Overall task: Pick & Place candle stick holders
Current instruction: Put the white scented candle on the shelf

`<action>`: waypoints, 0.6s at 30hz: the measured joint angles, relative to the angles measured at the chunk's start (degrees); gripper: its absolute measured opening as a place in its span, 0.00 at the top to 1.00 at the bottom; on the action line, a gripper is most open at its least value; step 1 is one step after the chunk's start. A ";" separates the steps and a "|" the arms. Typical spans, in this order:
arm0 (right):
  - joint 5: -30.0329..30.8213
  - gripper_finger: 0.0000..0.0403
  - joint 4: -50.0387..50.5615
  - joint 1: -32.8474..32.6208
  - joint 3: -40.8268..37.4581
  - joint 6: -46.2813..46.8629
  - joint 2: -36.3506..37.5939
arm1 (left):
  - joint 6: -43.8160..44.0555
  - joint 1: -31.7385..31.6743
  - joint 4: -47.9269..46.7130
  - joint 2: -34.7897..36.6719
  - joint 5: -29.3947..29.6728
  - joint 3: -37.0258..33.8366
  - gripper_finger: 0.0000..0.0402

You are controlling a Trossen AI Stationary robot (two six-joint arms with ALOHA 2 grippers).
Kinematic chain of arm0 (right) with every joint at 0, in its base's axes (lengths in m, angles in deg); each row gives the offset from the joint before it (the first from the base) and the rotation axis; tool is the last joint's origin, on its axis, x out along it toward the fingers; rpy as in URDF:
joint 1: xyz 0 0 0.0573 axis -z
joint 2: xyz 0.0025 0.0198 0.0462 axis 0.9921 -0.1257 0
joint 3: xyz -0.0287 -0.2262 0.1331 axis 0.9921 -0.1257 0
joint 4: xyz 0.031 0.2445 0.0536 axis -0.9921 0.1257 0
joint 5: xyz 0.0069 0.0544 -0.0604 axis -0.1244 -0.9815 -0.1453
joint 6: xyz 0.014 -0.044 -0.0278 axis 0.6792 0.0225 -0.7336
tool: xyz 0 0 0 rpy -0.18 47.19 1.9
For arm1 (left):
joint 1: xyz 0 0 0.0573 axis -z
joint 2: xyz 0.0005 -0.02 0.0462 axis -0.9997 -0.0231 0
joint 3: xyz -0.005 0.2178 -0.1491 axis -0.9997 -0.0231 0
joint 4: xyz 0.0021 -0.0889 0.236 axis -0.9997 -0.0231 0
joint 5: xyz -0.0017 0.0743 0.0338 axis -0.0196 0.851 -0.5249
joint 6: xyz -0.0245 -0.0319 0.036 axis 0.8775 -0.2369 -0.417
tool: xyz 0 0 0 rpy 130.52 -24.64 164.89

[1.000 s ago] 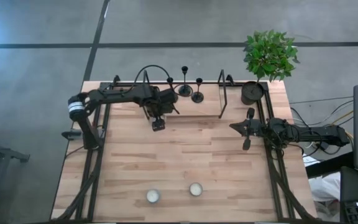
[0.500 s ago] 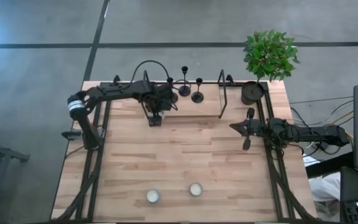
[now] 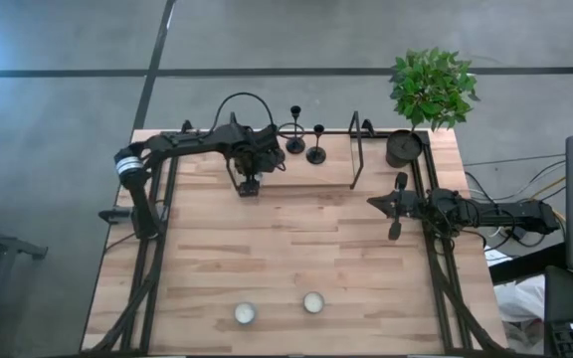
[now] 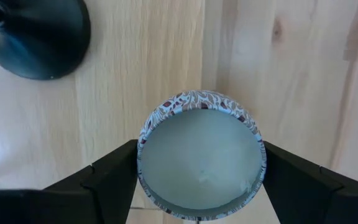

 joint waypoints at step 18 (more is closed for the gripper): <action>-0.01 0.98 0.00 -0.02 0.00 0.00 0.00 | -4.06 -2.60 -1.10 -4.33 3.71 6.04 0.26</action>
